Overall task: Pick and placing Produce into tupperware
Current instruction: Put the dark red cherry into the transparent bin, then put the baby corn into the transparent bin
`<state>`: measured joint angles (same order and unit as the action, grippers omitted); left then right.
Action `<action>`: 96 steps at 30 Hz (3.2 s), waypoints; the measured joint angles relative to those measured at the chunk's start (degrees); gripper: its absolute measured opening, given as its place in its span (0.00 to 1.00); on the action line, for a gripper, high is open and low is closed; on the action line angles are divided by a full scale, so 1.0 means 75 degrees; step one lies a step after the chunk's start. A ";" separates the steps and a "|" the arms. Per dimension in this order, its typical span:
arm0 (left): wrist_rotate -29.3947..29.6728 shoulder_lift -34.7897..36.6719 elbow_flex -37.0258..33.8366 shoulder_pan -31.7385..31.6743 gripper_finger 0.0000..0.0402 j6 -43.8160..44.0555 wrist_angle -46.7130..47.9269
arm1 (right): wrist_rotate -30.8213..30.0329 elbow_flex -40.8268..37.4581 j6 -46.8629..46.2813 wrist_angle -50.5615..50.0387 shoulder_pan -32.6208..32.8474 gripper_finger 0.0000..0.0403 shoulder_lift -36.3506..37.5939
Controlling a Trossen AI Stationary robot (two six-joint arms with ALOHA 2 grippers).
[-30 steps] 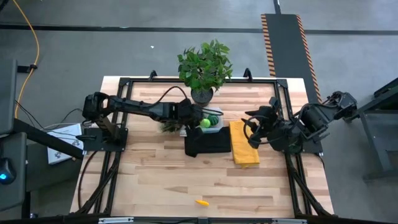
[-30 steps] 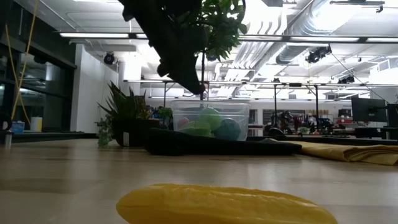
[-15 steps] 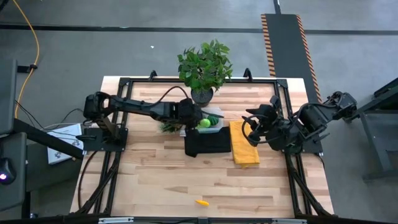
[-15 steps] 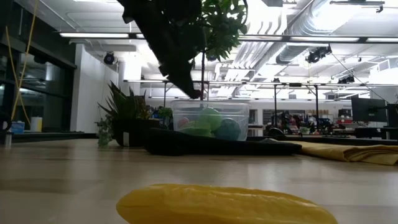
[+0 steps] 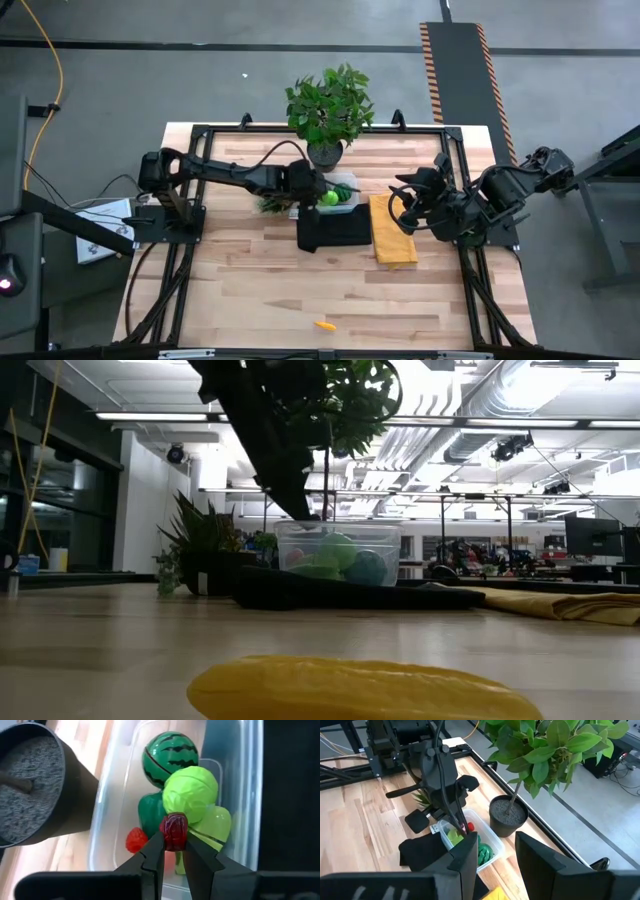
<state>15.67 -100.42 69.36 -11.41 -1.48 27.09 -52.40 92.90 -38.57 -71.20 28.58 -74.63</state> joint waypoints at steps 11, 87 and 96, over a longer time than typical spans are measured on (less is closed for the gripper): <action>-0.0171 0.0000 0.0000 -0.0563 0.13 0.0073 0.0074 | 0.0006 0.0000 0.0005 -0.0029 0.0000 0.31 0.0000; -0.0812 0.0017 0.2871 0.1411 0.10 -0.0752 0.0580 | -0.0209 0.0000 -0.0262 -0.0140 0.0059 0.31 -0.0003; -0.0993 0.0017 0.4363 0.2436 0.10 0.0011 0.1602 | 0.0271 0.0000 -0.0596 -0.0579 0.0901 0.31 -0.0003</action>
<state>8.22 -100.29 102.09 6.86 -1.39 39.10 -50.37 92.90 -43.04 -75.54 35.34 -74.65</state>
